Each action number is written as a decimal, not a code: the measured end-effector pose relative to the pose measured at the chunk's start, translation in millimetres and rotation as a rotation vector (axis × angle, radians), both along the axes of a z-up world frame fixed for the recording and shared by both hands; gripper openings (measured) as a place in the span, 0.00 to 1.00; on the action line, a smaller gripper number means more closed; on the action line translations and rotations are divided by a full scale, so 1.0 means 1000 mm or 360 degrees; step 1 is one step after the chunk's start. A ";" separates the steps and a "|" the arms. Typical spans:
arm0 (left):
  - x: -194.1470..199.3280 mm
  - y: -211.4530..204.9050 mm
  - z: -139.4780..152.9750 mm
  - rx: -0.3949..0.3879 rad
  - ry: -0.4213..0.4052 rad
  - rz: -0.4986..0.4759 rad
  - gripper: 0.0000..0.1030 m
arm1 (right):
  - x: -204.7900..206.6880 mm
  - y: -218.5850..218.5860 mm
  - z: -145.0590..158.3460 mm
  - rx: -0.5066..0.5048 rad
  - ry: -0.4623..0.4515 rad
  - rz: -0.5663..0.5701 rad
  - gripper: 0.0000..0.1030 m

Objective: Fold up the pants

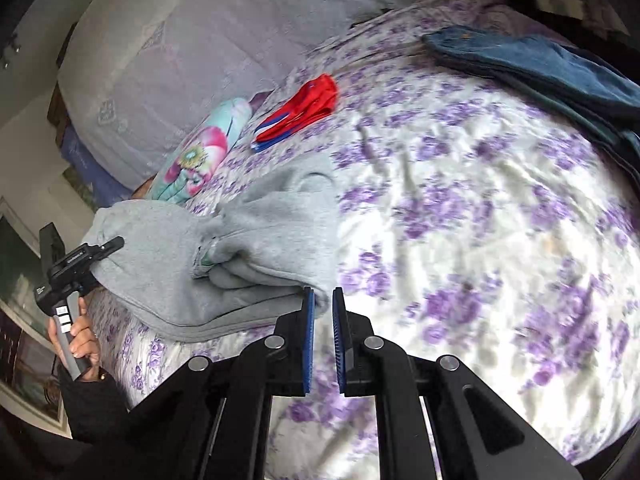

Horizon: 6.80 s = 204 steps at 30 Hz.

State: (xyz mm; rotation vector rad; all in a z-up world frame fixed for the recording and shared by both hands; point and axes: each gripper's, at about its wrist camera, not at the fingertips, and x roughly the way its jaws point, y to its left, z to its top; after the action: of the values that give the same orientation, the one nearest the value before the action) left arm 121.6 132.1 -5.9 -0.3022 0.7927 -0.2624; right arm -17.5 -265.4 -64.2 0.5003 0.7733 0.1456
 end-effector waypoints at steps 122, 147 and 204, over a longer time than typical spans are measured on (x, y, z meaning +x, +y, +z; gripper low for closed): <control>0.069 -0.119 -0.113 -0.0425 0.0693 -0.0822 0.53 | 0.061 0.017 0.033 -0.0111 0.0344 0.0391 0.82; 0.051 -0.134 -0.103 -0.0176 0.0534 -0.0811 0.53 | 0.141 0.005 -0.055 0.0221 0.0704 0.0120 0.97; 0.466 -0.146 -0.061 0.0170 0.0437 -0.0397 0.70 | 0.589 0.020 -0.002 -0.0134 0.0286 0.0301 0.67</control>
State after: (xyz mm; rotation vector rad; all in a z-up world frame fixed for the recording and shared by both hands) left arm 587.5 -13.7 -67.3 -0.1387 1.1143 -0.4171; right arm 571.6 -245.6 -66.2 0.3627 0.9990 0.2449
